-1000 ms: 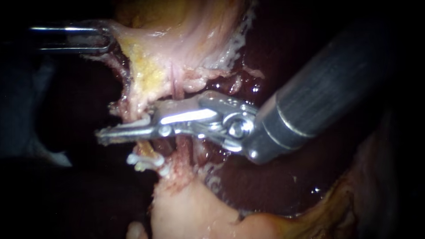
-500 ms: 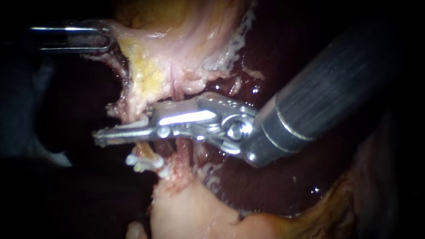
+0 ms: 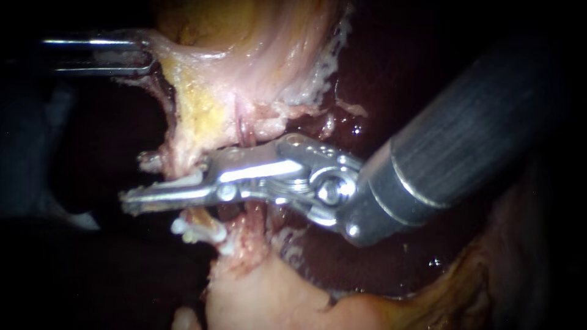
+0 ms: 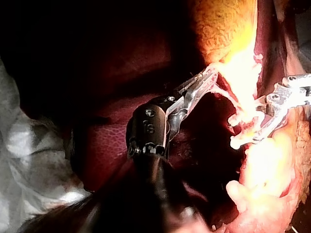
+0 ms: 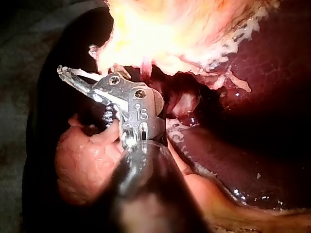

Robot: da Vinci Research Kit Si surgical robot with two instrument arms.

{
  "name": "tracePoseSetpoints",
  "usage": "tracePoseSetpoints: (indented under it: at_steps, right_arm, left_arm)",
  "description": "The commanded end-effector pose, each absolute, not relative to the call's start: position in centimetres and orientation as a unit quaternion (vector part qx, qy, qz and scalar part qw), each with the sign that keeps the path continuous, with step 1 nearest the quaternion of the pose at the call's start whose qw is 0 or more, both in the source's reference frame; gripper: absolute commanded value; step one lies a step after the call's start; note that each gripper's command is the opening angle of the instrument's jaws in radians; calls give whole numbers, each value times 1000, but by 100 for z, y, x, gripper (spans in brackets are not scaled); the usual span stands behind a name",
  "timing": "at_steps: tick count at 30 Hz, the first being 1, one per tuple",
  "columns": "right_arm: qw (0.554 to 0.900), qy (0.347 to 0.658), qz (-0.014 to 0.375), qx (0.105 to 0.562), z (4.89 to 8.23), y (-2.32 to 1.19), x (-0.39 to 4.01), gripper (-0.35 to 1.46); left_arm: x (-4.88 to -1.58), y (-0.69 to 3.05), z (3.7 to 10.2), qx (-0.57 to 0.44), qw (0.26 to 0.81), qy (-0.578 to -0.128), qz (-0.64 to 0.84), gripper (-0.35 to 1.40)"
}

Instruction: Clipping third clip left tube

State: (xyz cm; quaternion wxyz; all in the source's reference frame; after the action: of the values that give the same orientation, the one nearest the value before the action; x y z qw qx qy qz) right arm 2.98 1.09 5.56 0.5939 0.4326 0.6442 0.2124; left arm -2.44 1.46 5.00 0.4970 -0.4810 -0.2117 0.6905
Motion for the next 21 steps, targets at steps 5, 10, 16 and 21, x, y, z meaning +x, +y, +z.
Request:
tracePoseSetpoints:
  at_steps: [5,10,16,21]
  right_arm:
    - [595,644,212,432,560,109,297,43]
    - [593,642,215,436,561,109,297,39]
    - [592,640,217,438,562,110,294,33]
    - [589,639,220,442,562,110,294,33]
  left_arm:
    - [-244,146,500,-481,497,-212,690,-35]
    - [-244,146,500,-481,497,-212,690,-35]
    - [-244,146,500,-481,497,-212,690,-35]
    - [-244,146,500,-481,497,-212,690,-35]
